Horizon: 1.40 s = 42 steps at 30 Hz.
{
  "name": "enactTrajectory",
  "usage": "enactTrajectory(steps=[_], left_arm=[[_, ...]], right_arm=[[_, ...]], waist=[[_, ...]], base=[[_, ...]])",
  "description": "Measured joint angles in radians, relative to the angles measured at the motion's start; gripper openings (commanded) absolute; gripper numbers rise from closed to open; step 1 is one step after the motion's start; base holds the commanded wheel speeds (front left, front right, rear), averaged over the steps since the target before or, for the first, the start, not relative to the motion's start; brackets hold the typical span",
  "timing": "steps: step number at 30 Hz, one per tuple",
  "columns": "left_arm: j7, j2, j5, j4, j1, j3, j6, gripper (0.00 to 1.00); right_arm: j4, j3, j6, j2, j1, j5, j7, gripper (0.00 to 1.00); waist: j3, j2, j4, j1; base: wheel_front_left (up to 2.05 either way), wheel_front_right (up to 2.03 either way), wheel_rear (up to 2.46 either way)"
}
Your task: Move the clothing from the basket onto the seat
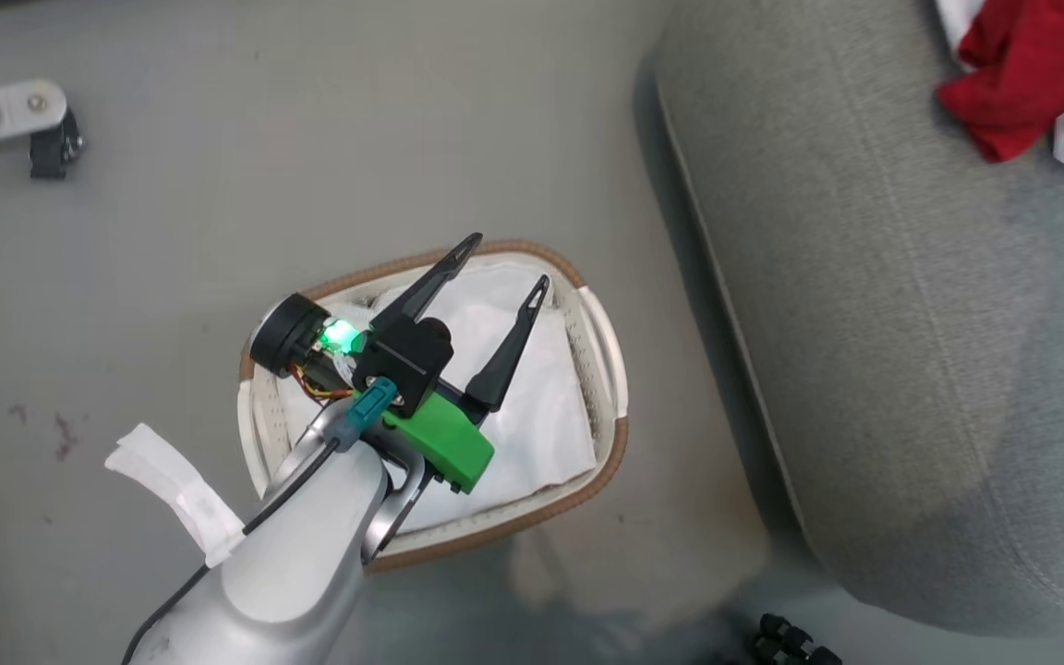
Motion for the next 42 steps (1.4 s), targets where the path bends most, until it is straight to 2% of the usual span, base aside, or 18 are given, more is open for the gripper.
enactTrajectory(steps=[8,16,17,19,20,28,33,42], left_arm=[[0.000,0.015,0.020,-0.008,0.000,0.020,0.000,1.00],[0.000,0.027,0.029,-0.012,0.012,0.030,0.000,1.00],[0.000,0.027,0.029,-0.012,0.013,0.031,0.000,1.00],[0.000,0.028,0.029,-0.013,0.017,0.031,0.000,1.00],[0.000,0.029,0.029,-0.013,0.021,0.031,0.000,1.00],[0.000,0.028,0.018,-0.013,0.041,0.028,0.000,1.00],[0.000,0.024,0.010,-0.007,0.062,0.038,0.000,1.00],[0.000,-0.001,-0.009,-0.004,0.110,0.058,0.000,1.00]], right_arm=[[0.043,-0.089,0.000,0.085,0.081,-0.059,0.000,0.00],[0.055,-0.148,0.000,0.123,0.093,-0.093,0.000,0.00],[0.053,-0.155,0.000,0.126,0.094,-0.096,0.000,0.20],[0.045,-0.164,0.000,0.134,0.102,-0.108,0.000,0.49],[0.041,-0.167,0.000,0.141,0.111,-0.113,0.000,1.00],[0.002,-0.196,0.000,0.188,0.207,-0.138,0.000,1.00],[-0.039,-0.176,0.000,0.210,0.284,-0.141,0.000,1.00],[-0.110,-0.153,0.000,0.220,0.404,-0.132,0.000,1.00]], waist=[[0.115,0.0000,0.063,0.0000],[0.134,0.0000,0.076,0.0000],[0.132,0.0000,0.073,0.0000],[0.124,0.0000,0.066,0.0000],[0.119,0.0000,0.063,0.0000],[0.066,0.0000,0.042,-0.0001],[0.019,-0.0001,0.029,-0.0001],[-0.077,0.0000,0.013,-0.0001]], base=[[0.00,0.00,0.00],[0.00,0.00,0.00],[0.00,0.00,0.00],[0.00,0.00,0.00],[0.00,0.00,0.00],[0.00,0.00,0.00],[0.00,0.00,0.00],[0.00,0.00,0.00]])
